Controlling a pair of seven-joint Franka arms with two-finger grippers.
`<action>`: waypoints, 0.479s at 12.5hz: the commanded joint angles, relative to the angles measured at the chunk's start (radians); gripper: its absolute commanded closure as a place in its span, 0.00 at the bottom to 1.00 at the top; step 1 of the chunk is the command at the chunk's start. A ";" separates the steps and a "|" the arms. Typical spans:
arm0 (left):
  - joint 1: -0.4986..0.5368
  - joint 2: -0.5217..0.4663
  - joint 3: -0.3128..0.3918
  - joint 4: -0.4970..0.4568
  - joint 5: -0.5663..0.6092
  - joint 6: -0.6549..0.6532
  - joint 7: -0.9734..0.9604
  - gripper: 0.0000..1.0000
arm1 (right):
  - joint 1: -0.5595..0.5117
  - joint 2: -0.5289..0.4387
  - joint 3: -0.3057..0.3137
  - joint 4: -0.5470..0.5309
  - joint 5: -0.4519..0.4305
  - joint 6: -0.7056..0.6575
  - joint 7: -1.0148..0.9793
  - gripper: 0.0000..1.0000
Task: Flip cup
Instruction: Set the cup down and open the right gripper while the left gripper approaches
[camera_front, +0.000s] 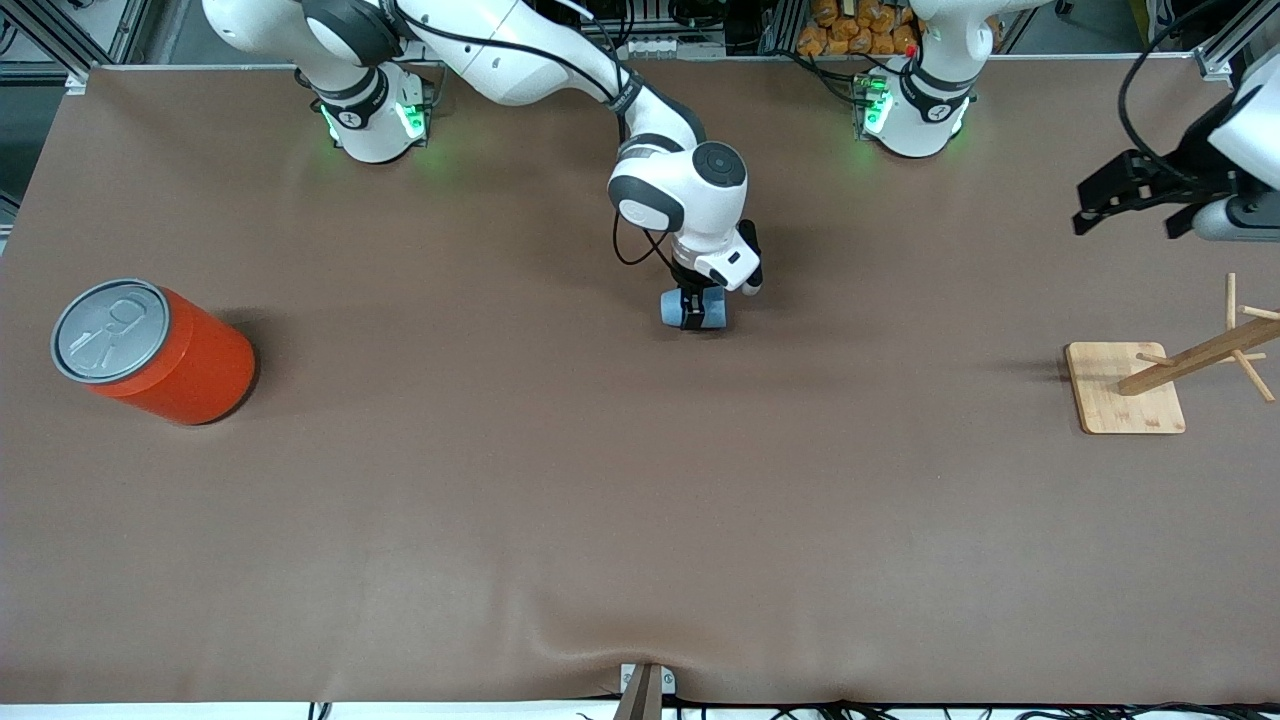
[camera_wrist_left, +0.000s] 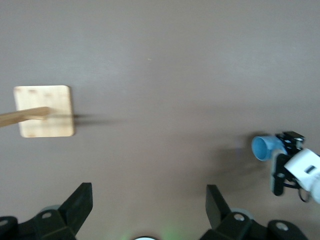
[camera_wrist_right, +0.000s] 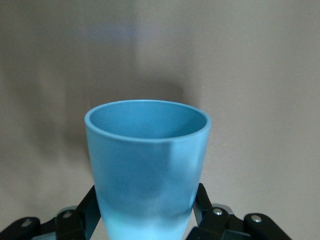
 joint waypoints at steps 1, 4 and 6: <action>0.002 0.036 -0.046 -0.046 -0.061 0.014 0.005 0.00 | 0.003 0.016 -0.004 0.013 -0.048 0.000 0.030 0.00; 0.002 0.042 -0.065 -0.186 -0.181 0.110 0.004 0.00 | -0.006 0.001 -0.001 0.021 -0.045 -0.011 0.044 0.00; 0.002 0.042 -0.082 -0.284 -0.256 0.202 0.004 0.00 | -0.015 -0.036 0.019 0.024 -0.028 -0.064 0.039 0.00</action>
